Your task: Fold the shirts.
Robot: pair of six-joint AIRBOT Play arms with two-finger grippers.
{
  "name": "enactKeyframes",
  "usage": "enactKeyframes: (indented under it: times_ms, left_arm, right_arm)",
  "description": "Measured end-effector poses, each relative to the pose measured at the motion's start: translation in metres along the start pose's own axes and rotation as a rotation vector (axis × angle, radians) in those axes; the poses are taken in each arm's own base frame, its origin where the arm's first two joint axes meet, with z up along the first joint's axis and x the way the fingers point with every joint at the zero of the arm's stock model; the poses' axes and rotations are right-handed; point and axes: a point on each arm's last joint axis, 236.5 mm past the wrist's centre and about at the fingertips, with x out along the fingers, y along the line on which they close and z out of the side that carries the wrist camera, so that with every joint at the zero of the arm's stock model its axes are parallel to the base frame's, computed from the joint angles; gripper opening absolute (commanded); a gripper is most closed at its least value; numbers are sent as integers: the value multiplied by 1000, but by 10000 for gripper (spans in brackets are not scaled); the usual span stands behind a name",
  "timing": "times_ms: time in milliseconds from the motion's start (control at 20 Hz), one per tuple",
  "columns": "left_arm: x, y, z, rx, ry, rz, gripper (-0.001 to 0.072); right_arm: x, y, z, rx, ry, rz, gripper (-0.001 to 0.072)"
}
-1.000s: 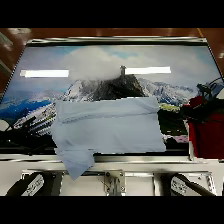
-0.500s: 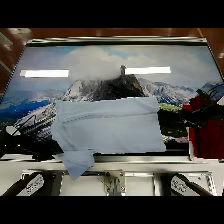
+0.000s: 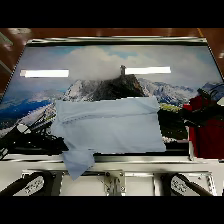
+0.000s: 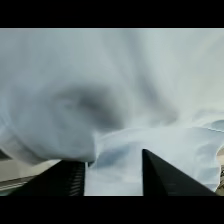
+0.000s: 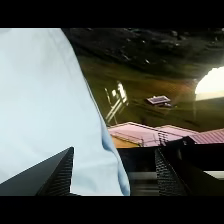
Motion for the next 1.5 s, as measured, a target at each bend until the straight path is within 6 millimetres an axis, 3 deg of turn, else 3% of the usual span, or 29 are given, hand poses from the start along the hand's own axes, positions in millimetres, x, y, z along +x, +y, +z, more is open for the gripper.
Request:
enactKeyframes:
  times_ms: [50,250,500,650,750,1100,1150,1250,1300,1500]
  left_arm:
    - [1,-1,1,5,-2,0,54]
    - [3,-8,-2,35,10,-18,39]
    - [1,-13,-9,69,36,-34,39]
    - [-2,-16,-12,88,37,-40,39]
    - [-4,-18,-13,97,36,-43,39]
    - [-6,-20,-15,108,33,-45,39]
    - [-6,-20,-14,108,30,-45,39]
    - [-6,-20,-14,108,29,-44,39]
    - [-6,-20,-14,109,28,-44,39]
    - [-17,-23,-1,132,-13,-34,38]
  right_arm:
    - [0,0,0,1,-1,-1,621]
    - [2,-5,-8,5,31,-18,629]
    - [30,-13,-71,17,229,23,680]
    - [52,-5,-109,47,322,91,680]
    - [63,-1,-124,70,349,121,679]
    - [89,14,-137,115,333,177,672]
    - [94,18,-140,105,347,181,567]
    - [103,24,-148,71,385,175,169]
    - [105,27,-151,56,395,171,71]
    - [102,36,-143,-7,384,165,66]
